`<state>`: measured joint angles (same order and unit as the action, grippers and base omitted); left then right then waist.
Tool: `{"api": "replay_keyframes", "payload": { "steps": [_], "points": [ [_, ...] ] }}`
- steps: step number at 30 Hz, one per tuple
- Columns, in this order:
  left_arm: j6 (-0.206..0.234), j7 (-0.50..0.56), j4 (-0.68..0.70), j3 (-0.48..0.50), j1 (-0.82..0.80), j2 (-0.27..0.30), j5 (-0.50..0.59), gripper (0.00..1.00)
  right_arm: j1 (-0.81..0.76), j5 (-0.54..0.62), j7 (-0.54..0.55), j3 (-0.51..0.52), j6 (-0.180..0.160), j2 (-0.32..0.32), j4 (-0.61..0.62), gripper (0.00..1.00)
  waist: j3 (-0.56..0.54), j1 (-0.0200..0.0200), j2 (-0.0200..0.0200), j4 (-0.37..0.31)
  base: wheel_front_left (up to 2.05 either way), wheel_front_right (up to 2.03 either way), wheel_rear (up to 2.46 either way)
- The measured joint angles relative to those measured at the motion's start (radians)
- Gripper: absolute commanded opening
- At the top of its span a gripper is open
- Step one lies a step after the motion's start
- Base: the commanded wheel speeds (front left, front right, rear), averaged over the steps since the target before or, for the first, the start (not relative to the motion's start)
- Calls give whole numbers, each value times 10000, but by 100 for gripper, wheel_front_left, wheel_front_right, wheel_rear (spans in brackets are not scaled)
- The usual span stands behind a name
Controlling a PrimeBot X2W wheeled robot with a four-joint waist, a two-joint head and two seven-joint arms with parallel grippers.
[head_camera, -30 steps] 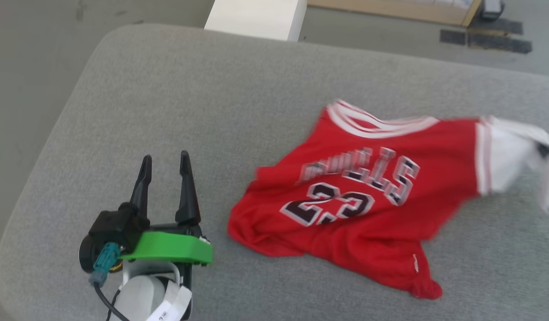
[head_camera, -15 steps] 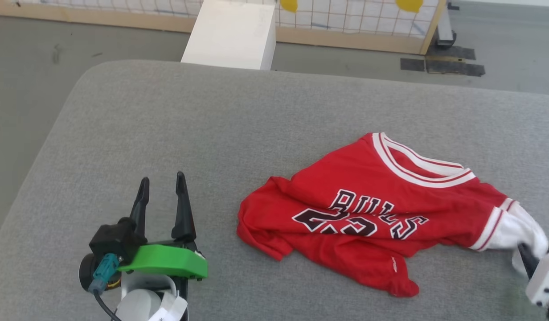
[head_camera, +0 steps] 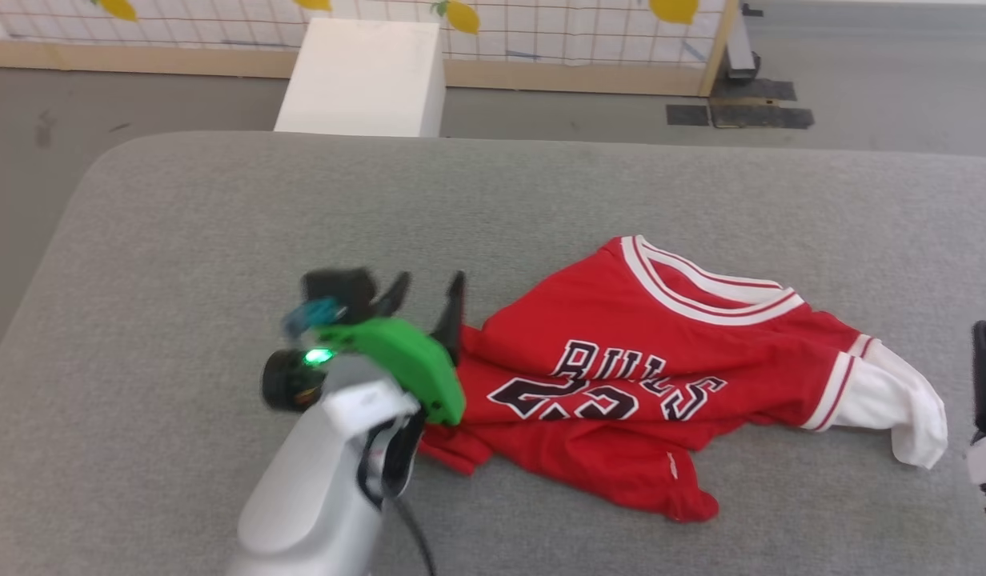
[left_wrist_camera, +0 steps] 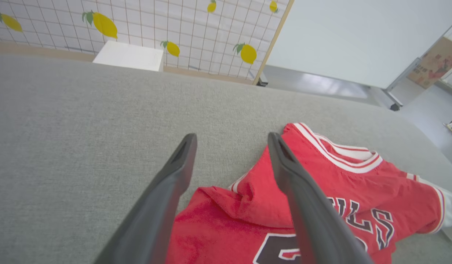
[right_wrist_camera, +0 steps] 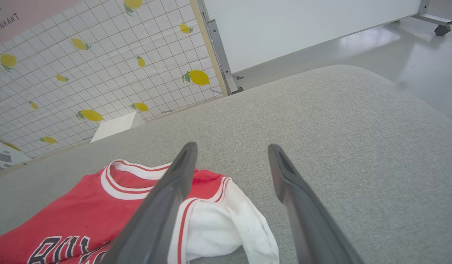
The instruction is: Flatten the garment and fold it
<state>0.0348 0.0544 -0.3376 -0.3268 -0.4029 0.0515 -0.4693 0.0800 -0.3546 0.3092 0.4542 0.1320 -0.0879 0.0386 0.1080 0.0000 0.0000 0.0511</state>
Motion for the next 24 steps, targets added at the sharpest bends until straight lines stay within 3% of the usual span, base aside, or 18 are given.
{"api": "replay_keyframes", "payload": {
  "steps": [7,10,14,15,16,17,21,24],
  "points": [
    [23,3973,-2161,-1569,-2218,15,238,100,1,123,88,-426,2,157,-67,100,252,0,0,-586,0,0,0],
    [293,5085,-2886,-2019,-2641,90,708,100,3,125,86,-497,2,198,-148,100,390,0,0,-839,0,0,0],
    [504,5693,-3522,-2270,-2695,119,830,100,2,140,71,-500,2,207,-242,100,564,0,0,-1091,0,0,0],
    [479,5697,-3578,-2276,-2690,117,800,77,2,140,63,-500,2,209,-249,100,594,0,0,-1124,0,0,0],
    [445,5626,-3576,-2240,-2689,111,700,35,2,142,33,-497,2,211,-263,100,625,0,0,-1157,0,0,0],
    [384,5488,-3563,-2199,-2688,109,606,0,0,142,-15,-466,2,215,-280,100,649,0,0,-1167,0,0,0],
    [286,4686,-3352,-1931,-2628,59,265,0,-14,230,-17,-424,2,221,-385,100,660,0,0,-1036,0,0,0],
    [481,3726,-2957,-1338,-2642,31,-244,0,-30,278,-17,-470,0,228,-431,100,583,0,1,-824,0,0,0]
  ]
}}
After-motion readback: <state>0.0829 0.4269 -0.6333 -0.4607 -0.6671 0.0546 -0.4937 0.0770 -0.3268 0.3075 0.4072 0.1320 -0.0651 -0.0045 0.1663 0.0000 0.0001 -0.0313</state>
